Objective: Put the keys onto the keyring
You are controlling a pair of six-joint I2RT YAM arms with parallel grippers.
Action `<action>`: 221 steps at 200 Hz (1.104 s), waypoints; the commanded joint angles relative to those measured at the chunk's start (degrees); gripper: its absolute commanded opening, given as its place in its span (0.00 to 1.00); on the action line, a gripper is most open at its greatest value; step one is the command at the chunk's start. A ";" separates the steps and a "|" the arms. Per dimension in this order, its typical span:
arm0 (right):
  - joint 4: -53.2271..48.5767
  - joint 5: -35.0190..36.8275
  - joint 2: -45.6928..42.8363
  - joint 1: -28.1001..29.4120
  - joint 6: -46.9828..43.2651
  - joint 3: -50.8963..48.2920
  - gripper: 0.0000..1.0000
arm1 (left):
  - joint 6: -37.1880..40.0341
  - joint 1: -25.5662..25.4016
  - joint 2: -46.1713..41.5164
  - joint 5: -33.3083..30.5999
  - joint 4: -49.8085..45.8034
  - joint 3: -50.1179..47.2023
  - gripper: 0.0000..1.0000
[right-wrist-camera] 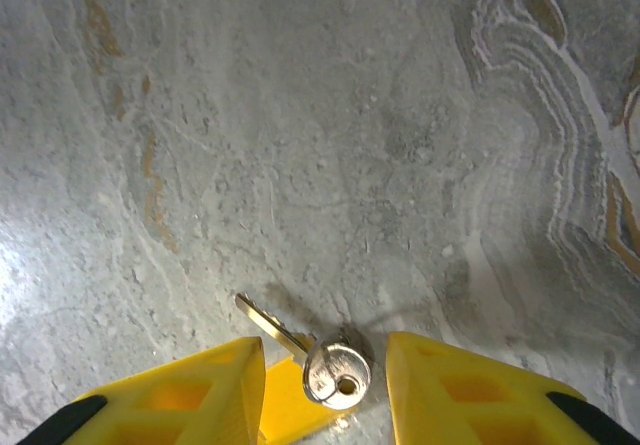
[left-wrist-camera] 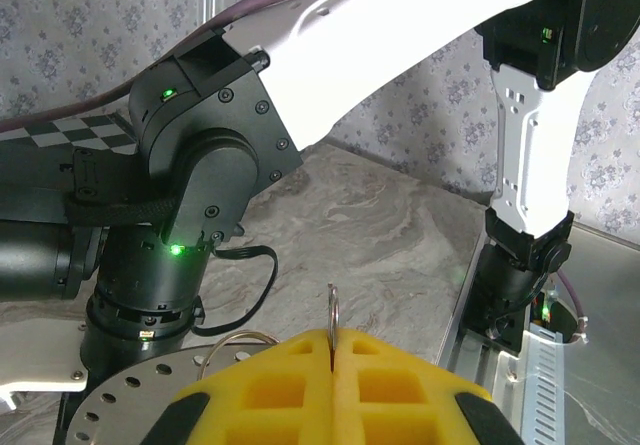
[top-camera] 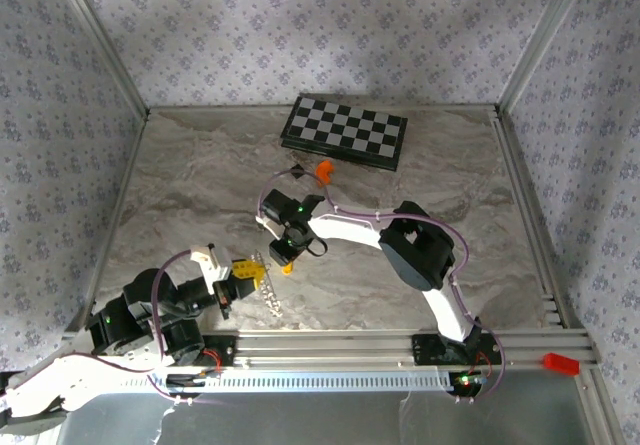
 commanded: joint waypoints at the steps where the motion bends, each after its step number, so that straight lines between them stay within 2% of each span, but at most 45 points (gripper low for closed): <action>1: -3.11 2.47 1.22 0.42 -1.34 2.08 0.37 | -0.49 -0.28 -0.93 0.52 3.09 0.41 0.00; 122: -4.63 3.01 2.28 0.62 -2.25 4.01 0.25 | -0.53 -0.28 -1.19 0.53 3.13 0.32 0.00; 195: -6.10 2.19 3.63 0.71 -2.57 5.25 0.26 | -0.45 -0.28 -1.19 0.26 3.00 0.14 0.00; 221: -6.59 2.13 3.56 0.62 -2.56 5.25 0.23 | -0.45 -0.28 -1.22 0.28 3.04 0.19 0.00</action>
